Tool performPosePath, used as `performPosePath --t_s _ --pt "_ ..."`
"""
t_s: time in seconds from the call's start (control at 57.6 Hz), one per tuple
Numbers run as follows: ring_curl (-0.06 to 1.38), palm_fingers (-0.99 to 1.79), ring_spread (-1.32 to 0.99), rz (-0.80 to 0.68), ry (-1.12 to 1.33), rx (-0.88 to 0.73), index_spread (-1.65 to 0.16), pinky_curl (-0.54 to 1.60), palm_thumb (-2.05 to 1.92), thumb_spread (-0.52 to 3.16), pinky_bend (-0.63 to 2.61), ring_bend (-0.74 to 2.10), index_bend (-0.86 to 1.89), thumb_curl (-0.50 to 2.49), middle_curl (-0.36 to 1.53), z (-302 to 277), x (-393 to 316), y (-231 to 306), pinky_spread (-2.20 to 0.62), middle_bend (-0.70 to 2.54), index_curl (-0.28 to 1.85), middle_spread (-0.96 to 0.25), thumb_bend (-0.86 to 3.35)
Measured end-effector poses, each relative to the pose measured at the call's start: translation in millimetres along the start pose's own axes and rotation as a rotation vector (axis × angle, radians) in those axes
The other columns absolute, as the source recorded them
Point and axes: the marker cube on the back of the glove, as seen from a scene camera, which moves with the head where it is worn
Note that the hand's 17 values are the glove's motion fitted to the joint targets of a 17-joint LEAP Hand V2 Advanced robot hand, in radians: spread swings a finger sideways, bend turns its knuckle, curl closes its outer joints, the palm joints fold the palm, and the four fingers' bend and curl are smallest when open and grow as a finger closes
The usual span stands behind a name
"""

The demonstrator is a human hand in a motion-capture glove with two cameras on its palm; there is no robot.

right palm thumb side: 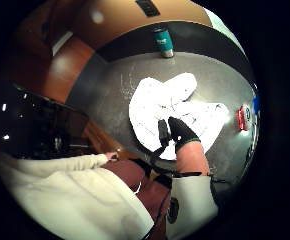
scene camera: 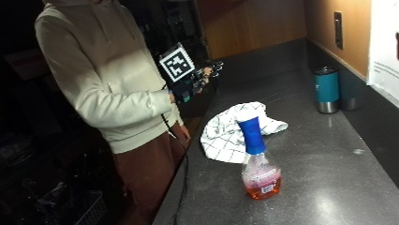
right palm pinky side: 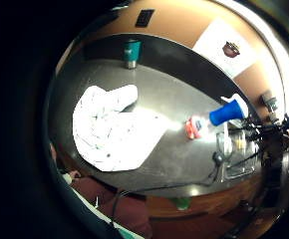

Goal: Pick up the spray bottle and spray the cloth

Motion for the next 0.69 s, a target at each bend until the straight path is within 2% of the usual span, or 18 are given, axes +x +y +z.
performPosePath --t_s 0.087,0.278,0.694 --pt "0.19 0.12 0.00 0.019 0.052 0.010 -0.35 0.28 0.78 0.91 0.36 0.23 0.17 0.37 0.23 -0.4 14.7 6.2 0.14 0.18 0.27 0.00 0.04" --pt "0.21 0.11 -0.01 0.090 0.005 0.000 -0.36 0.30 0.81 0.92 0.36 0.23 0.17 0.40 0.25 -1.9 46.1 21.2 0.14 0.18 0.28 0.00 -0.02" --pt "0.25 0.10 -0.01 0.190 -0.037 0.139 -0.37 0.33 0.82 0.91 0.37 0.25 0.16 0.43 0.27 -11.7 99.4 58.3 0.14 0.18 0.29 0.00 -0.03"
